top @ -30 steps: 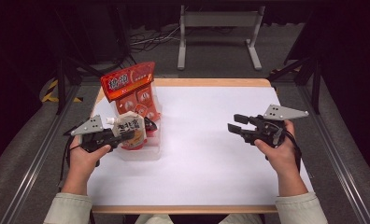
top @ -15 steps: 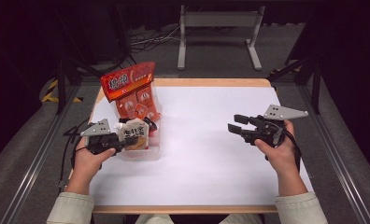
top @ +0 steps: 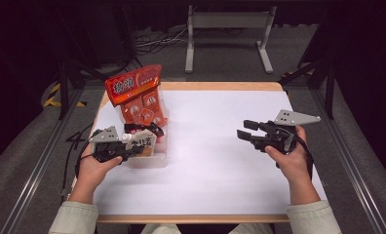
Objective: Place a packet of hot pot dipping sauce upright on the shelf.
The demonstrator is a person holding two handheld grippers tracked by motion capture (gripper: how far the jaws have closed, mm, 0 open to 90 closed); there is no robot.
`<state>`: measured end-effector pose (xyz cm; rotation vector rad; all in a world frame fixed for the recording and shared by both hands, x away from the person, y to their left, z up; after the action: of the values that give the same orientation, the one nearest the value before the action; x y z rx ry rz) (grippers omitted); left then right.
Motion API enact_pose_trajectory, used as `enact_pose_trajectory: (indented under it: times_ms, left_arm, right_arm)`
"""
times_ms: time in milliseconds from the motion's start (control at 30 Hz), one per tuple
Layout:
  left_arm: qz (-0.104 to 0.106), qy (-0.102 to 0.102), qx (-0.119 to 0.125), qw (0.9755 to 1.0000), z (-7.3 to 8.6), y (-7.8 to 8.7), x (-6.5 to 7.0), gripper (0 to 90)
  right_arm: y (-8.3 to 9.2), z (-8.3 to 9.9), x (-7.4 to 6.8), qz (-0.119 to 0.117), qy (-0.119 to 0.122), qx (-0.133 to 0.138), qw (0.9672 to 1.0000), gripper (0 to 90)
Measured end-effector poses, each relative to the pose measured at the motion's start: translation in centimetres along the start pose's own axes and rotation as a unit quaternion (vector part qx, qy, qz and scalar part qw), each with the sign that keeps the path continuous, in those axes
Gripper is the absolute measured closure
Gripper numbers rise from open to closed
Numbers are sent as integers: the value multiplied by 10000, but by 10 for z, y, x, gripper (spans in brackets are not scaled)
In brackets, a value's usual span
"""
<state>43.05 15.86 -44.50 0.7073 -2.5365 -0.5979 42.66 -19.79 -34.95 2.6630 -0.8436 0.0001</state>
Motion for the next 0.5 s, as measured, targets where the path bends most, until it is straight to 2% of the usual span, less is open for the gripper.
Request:
enact_pose_trajectory:
  times_ms: [200,300,500]
  left_arm:
    - [-86,106,87,9999,2,7,-4,790]
    - [-208,44,193,9996,3,11,-8,742]
    - [-160,-9,318,9994,4,16,-6,695]
  right_arm:
    - [-3,-1,-1,-54,6,11,10000,518]
    - [-4,-2,-2,-80,-5,32,10000,513]
    - [-4,-6,-2,-126,-24,168,9998,498]
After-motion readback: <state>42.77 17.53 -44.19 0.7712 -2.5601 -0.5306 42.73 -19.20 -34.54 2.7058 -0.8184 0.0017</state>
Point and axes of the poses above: each handheld gripper's, and its own axes: y roughly backward along the jaws, z roughly out of its underside, x roughly to its right, the point moved 9 cm from there along -y, roughly forward along the jaws, and after that the axes turned 11 degrees about y, right-handed, at the moved point
